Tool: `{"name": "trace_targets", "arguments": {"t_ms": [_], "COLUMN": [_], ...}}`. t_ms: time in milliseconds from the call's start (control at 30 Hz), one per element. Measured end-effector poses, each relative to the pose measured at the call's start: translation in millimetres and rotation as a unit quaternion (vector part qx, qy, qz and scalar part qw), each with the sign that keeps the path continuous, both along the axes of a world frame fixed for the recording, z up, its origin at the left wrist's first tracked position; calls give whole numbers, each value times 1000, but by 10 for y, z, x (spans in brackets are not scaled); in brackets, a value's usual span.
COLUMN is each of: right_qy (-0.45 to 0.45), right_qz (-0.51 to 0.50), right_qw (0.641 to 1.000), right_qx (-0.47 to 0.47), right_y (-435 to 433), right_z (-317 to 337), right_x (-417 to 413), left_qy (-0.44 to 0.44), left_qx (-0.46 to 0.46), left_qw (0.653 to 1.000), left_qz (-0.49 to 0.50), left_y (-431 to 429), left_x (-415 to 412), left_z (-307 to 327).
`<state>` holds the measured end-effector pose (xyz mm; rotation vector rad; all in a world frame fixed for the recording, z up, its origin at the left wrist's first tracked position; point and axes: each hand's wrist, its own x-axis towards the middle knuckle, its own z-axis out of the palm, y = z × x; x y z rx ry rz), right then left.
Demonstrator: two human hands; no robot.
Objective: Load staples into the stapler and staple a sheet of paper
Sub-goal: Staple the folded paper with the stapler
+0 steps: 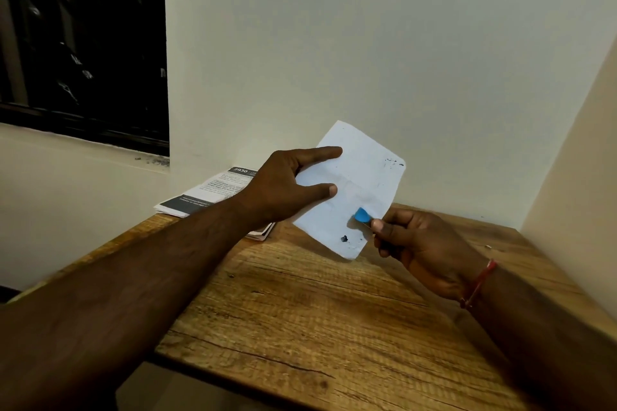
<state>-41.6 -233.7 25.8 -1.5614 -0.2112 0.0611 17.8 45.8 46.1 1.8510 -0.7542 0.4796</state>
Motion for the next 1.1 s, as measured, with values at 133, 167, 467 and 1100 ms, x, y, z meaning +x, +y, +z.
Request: {"name": "trace_targets", "arguments": {"t_ms": [133,167,467,1100], "right_qy": [35,42,49,-10], "right_qz": [29,34,10,-98], "right_qw": [999,999,999,986], "right_qx": [-1,-2,5,-137], "right_y": [36,49,102,42], "right_z": [-35,-38,-32,-80], "right_x": [-44,-58,-92,81], "left_qy": [5,5,-9,-10], "left_qx": [-30,-30,-29,-10], "left_qw": [1000,1000,1000,1000], "left_qz": [-8,-6,2,-1], "left_y": [-12,-11,2,-39], "left_x": [9,11,8,37], "left_z": [-16,-18,-25,-48]}}
